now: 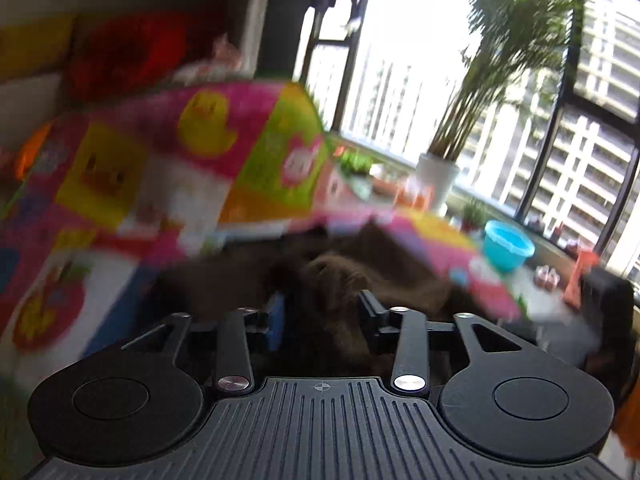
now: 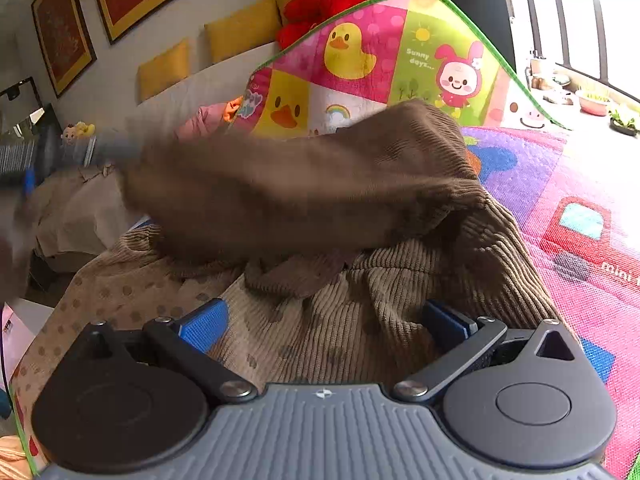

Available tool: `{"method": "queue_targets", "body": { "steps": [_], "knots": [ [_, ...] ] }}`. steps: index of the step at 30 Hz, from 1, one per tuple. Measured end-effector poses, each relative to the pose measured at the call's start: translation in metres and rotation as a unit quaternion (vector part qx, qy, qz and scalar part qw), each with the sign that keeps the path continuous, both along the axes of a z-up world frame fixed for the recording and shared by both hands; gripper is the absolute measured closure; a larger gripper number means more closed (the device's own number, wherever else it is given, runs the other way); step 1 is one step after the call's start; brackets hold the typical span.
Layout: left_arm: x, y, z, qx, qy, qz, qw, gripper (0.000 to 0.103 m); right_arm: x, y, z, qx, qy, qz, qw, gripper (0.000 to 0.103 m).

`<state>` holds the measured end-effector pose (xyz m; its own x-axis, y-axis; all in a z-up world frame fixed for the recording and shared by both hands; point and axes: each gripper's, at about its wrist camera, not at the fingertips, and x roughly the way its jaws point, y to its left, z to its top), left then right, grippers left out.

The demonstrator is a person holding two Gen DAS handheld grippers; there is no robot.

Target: Fold clothes

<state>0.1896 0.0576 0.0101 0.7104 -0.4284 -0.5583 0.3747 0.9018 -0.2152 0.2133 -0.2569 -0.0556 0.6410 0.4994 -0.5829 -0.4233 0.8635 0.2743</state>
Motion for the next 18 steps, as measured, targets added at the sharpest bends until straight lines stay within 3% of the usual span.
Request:
{"method": "queue_targets", "body": {
  "steps": [3,6,9,11,13,14,17,18],
  "knots": [
    [-0.014,0.023,-0.014,-0.033,0.044,0.009,0.9985,0.025,-0.001,0.001,0.001,-0.005,-0.001,0.0,1.0,0.0],
    [-0.008,0.038,-0.015,-0.106,0.07,0.02,0.9917,0.009,-0.001,0.002,0.001,-0.009,-0.001,0.0,1.0,0.0],
    [0.017,0.042,-0.025,-0.188,0.121,0.046,0.9736,0.009,-0.001,0.003,0.002,-0.012,-0.002,0.0,1.0,0.0],
    [0.033,0.034,-0.033,-0.204,0.139,0.061,0.9671,0.009,-0.001,0.002,0.002,-0.01,-0.001,0.0,1.0,0.0],
    [0.044,0.022,-0.037,-0.187,0.143,0.064,0.9697,0.009,-0.002,0.002,0.002,-0.009,-0.001,-0.001,1.0,0.0],
    [0.05,0.016,-0.039,-0.176,0.144,0.064,0.9717,0.013,-0.002,0.002,0.001,-0.008,-0.001,-0.001,1.0,0.0],
    [0.063,-0.003,-0.043,-0.134,0.141,0.061,0.9791,0.067,-0.002,0.0,0.001,0.0,0.0,-0.002,1.0,0.0],
    [0.062,-0.012,-0.038,-0.111,0.125,0.048,0.9848,0.07,-0.002,0.0,0.001,0.003,0.0,-0.003,1.0,0.0]
  ]
}}
